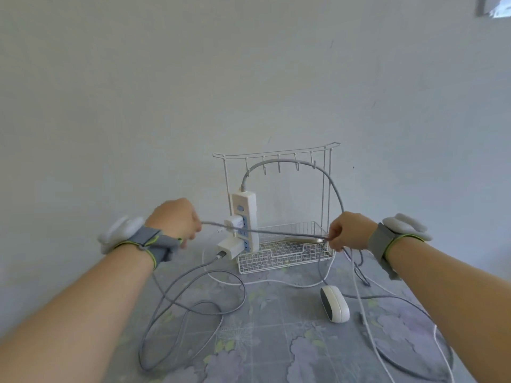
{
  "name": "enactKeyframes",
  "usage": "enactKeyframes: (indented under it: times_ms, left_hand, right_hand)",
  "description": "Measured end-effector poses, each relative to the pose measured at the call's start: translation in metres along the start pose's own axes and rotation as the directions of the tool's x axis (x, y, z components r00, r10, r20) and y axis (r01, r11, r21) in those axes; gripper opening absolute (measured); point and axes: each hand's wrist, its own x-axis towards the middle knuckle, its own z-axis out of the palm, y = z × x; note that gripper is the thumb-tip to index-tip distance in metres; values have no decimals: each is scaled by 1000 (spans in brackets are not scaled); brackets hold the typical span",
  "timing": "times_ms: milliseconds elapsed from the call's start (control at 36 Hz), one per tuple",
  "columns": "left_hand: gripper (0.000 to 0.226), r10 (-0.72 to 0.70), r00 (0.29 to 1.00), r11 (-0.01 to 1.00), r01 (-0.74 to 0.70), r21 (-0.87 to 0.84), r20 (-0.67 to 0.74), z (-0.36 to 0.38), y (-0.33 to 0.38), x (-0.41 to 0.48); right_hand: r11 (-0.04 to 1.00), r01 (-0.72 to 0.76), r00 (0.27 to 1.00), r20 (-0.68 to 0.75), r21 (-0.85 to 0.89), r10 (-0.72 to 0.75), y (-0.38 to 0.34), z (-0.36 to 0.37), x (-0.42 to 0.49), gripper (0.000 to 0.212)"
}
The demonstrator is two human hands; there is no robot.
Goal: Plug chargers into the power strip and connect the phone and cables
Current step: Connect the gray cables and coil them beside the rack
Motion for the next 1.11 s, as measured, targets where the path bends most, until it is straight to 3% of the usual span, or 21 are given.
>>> enactKeyframes:
  times_ms: [83,167,250,333,417,528,667,750,806,889,1000,1056,1112]
  left_hand:
    - [22,56,996,947,-76,311,74,9,8,-6]
    - [37,267,960,900,-278,337,80,24,34,-11]
    - [53,450,891,885,-454,104,65,44,69,-13]
    - [40,472,881,874,-460,-159,47,56,93,-13]
    - [20,420,907,856,-411,-314,-41,54,92,-8]
    - [22,249,950,858,-307,-413,-188,33,71,3]
    - [27,6,957,882,-142,-450,-290,17,29,21]
    - [24,-46,990,911,-13,-412,-133,19,16,20]
    - [18,-18,999,962,25,-271,28,25,18,15]
    - [33,112,994,989,-112,-93,-5,35,36,8]
    - [61,437,881,880,-460,-117,-182,40,80,-3]
    - [55,507,845,836,-530,-145,-168,40,98,-7]
    - [33,480,866,829,-501,-249,-141,40,105,-7]
  right_hand:
    - [999,32,998,-49,-12,-32,-8,-5,1,6]
    - [991,133,990,-43,34,-131,-29,-10,2,5]
    - [958,252,967,-61,139,-245,-52,-14,2,5]
    - [914,330,944,-90,233,-318,-65,-18,2,8]
    - [917,330,943,-48,223,-328,-68,-22,0,8]
    - [972,233,971,50,28,-235,-50,-16,5,17]
    - [997,74,992,-100,10,-72,-5,-13,13,22]
    - [996,29,982,-186,88,-12,10,-19,14,19]
    - [985,65,975,-223,161,-28,8,-22,15,15]
    - [967,158,965,-241,199,-107,-9,-26,14,14]
    - [932,299,946,-190,206,-262,-46,-27,7,13]
    - [907,350,931,-199,234,-307,-60,-27,5,12]
    - [900,362,925,-211,242,-315,-66,-29,5,11]
